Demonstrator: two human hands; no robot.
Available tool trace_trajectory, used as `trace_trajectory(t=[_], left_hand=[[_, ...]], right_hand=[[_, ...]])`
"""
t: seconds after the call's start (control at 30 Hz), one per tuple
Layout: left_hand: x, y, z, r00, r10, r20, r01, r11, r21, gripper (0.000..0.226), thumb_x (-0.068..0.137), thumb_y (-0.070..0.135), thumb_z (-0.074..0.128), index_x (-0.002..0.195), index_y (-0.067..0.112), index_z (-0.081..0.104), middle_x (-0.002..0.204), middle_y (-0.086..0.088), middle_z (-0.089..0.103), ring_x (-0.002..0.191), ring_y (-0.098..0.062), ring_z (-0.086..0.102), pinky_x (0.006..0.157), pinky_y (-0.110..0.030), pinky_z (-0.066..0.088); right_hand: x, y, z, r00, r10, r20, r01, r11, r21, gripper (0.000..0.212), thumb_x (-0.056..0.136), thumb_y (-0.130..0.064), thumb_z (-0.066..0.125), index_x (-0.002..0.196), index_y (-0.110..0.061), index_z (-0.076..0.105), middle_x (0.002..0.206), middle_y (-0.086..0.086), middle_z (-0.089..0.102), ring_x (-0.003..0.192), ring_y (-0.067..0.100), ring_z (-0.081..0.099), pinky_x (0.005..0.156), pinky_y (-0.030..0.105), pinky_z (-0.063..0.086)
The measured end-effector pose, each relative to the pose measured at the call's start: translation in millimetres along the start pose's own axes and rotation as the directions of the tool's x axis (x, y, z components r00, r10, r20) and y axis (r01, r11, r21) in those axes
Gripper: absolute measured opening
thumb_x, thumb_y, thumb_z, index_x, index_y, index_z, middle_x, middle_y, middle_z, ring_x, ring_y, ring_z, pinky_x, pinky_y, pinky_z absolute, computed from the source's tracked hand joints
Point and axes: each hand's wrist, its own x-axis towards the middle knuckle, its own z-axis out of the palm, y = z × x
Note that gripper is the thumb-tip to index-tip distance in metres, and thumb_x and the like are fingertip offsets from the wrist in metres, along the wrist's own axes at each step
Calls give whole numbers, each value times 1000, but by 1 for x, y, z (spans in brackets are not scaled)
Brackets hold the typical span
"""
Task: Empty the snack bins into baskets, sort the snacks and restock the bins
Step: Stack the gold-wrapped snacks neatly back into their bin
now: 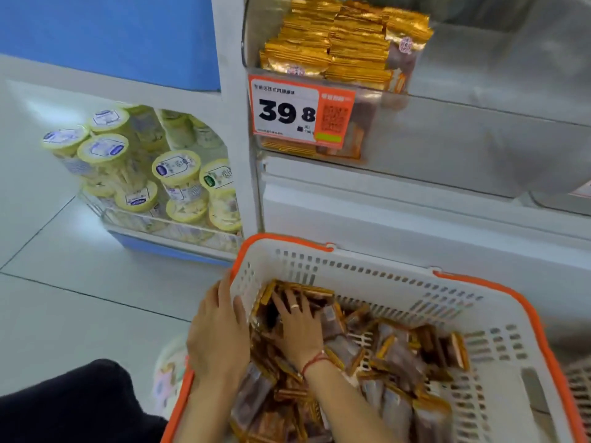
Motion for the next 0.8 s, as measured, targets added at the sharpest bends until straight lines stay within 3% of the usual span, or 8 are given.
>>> trace_trajectory(t=[0.07, 0.13, 0.3, 0.4, 0.5, 0.6, 0.7, 0.8], left_hand=[[-1, 0, 1, 1000, 22, -21, -22, 1000, 6, 46, 100, 23, 41, 146, 20, 38, 137, -6, 51, 112, -30, 56, 76, -45, 50], [-1, -1, 2, 998, 36, -52, -35, 999, 4, 44, 100, 22, 42, 144, 19, 40, 134, -6, 53, 110, -31, 57, 74, -45, 50], [0, 2, 5, 997, 19, -73, -20, 1000, -6, 44, 98, 17, 47, 142, 18, 41, 131, -9, 54, 105, -33, 58, 75, -46, 50], [1, 0, 9, 992, 50, -113, -45, 998, 53, 52, 90, 9, 59, 140, 10, 44, 139, -13, 51, 124, -33, 48, 101, -49, 41], [-3, 13, 12, 958, 209, -198, -208, 978, 24, 55, 80, -4, 63, 132, 8, 53, 139, -14, 51, 129, -35, 43, 110, -50, 31], [-16, 41, 18, 900, 435, -11, -433, 891, -140, 59, 77, -9, 64, 130, 15, 57, 137, -7, 54, 126, -31, 49, 104, -45, 41], [-32, 57, 38, 640, 724, 257, -721, 682, -123, 72, 79, 8, 70, 144, 26, 43, 149, 4, 42, 140, -20, 34, 114, -39, 30], [-30, 55, 45, 714, 658, 238, -653, 749, -111, 48, 97, 40, 45, 142, 26, 46, 140, 6, 53, 129, -16, 50, 110, -34, 33]], right_hand=[[-9, 8, 3, 1000, -16, -24, 15, 1000, -24, 81, 86, -13, 67, 152, -31, 23, 153, 9, 35, 141, 39, 29, 89, 51, 52], [-25, 28, 6, 996, -72, 50, 76, 994, -84, 86, 86, 5, 56, 153, -32, 16, 157, 8, 23, 145, 40, 15, 90, 46, 52], [-66, 100, -2, 987, -112, 118, 96, 987, 130, 88, 91, -3, 49, 139, -65, 10, 133, 3, 54, 124, 32, 48, 82, 42, 52], [-86, 115, -33, 987, -5, 158, -61, 912, 406, 68, 94, -11, 55, 143, -47, 25, 141, 1, 52, 119, 21, 56, 84, 29, 52], [-100, 121, -67, 950, 112, 292, -283, 708, 648, 53, 93, -3, 58, 140, -10, 34, 132, 20, 53, 111, 29, 59, 62, 9, 48], [-109, 119, -94, 930, 141, 340, -365, 480, 797, 42, 87, -7, 69, 126, -10, 53, 118, 14, 62, 101, 26, 66, 80, 29, 58], [-110, 109, -113, 942, 39, 332, -334, 177, 926, 34, 88, -13, 68, 121, -7, 60, 110, 13, 69, 92, 23, 69, 81, 34, 58], [-104, 103, -123, 953, -115, 280, -290, -81, 954, 43, 100, -36, 45, 127, -5, 59, 112, 10, 68, 101, 27, 67, 83, 33, 56]])
